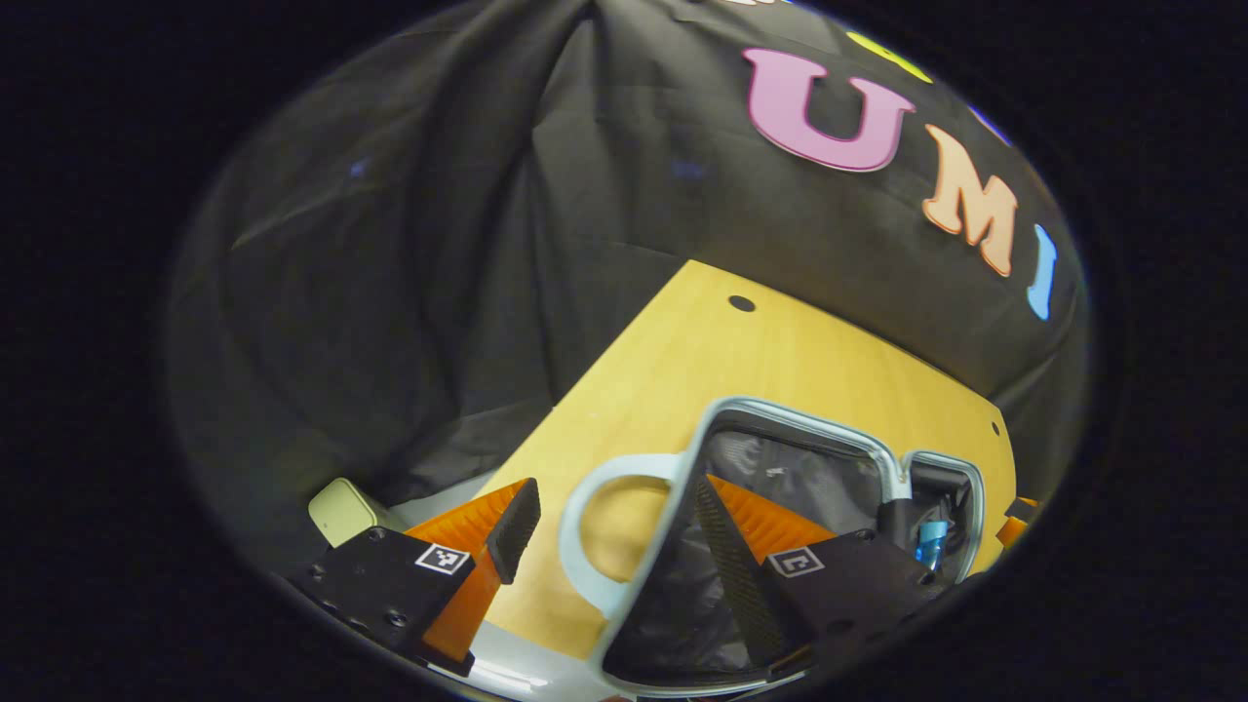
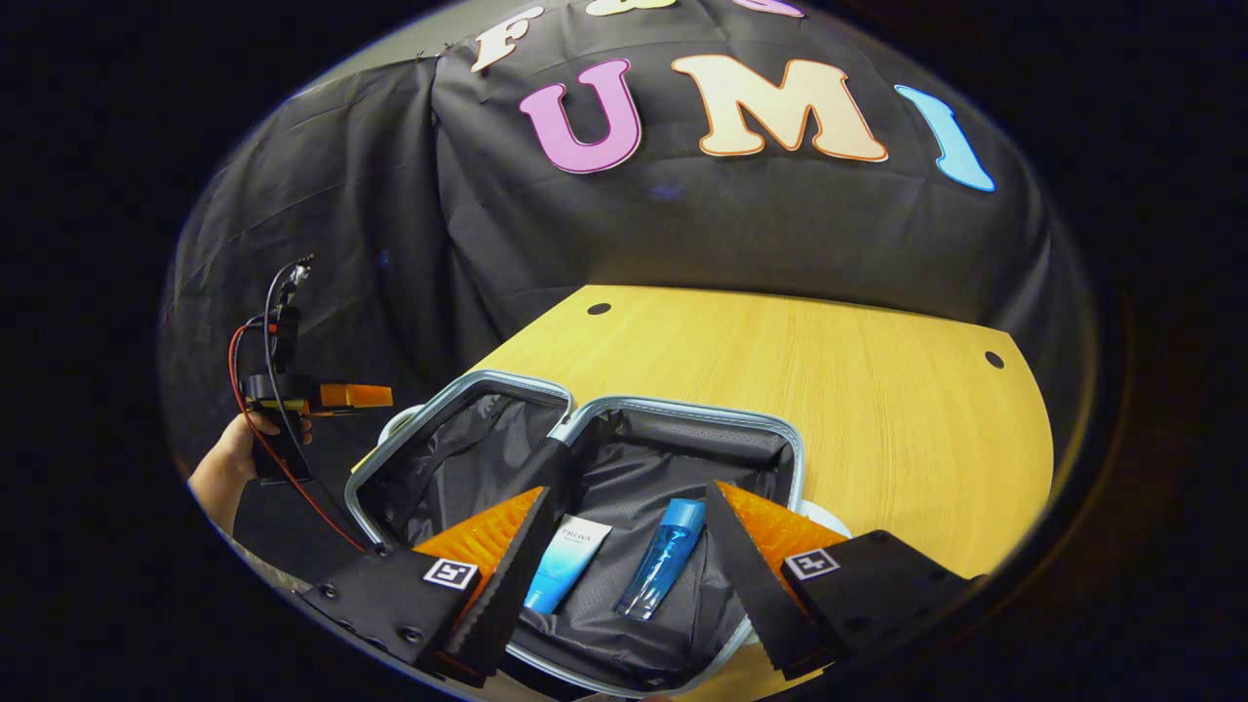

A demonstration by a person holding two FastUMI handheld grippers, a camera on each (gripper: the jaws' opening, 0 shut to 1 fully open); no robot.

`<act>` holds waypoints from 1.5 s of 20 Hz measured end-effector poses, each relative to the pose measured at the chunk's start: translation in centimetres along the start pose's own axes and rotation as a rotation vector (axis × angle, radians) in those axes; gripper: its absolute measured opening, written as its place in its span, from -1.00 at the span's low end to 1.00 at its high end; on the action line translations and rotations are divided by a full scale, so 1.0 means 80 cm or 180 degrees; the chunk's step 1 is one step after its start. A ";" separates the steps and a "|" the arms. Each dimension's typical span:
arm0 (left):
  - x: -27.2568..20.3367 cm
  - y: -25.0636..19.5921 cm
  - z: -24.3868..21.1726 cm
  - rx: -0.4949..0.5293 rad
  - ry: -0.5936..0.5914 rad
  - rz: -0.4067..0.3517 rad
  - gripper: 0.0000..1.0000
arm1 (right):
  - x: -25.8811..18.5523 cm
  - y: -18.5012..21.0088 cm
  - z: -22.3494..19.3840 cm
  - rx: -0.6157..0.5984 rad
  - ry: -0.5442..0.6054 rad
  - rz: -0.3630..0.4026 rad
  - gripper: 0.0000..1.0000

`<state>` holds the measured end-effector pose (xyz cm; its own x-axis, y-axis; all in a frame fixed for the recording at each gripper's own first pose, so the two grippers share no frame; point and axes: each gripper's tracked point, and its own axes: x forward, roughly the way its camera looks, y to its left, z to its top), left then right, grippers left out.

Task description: First open the suitcase, pack the skin care products into it, and then close the suitcase.

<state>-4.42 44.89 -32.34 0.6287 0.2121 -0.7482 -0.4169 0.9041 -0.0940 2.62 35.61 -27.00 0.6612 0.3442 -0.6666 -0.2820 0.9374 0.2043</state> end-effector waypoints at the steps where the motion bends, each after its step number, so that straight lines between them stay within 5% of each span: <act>1: 0.004 0.007 -0.005 -0.0022 0.0059 0.0008 0.89 | 0.001 -0.001 0.001 0.0002 0.0000 -0.0020 0.96; 6: 0.039 0.021 -0.037 -0.0054 0.0339 -0.0075 0.76 | 0.000 -0.003 0.007 -0.0028 -0.0014 -0.0086 0.96; 10: 0.055 0.025 -0.059 -0.0065 0.0583 -0.0201 0.34 | -0.003 -0.008 0.011 -0.0022 -0.0045 -0.0134 0.96; 14: 0.063 0.022 -0.076 -0.0170 0.0761 -0.0228 -0.75 | -0.008 -0.016 0.015 -0.0035 -0.0100 -0.0166 0.96; 19: 0.031 0.006 -0.042 0.0015 0.0487 -0.0273 -0.99 | -0.018 -0.024 0.022 -0.0043 -0.0175 -0.0136 0.96; 30: -0.101 -0.093 0.055 0.0212 -0.0195 -0.0601 -1.00 | -0.062 -0.045 0.060 -0.0218 -0.0565 -0.0019 0.96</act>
<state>-3.52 38.10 -22.75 0.7312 0.0568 -0.6798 -0.2448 0.9520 -0.1838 3.69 30.75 -20.99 0.7736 0.3483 -0.5294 -0.3205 0.9357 0.1473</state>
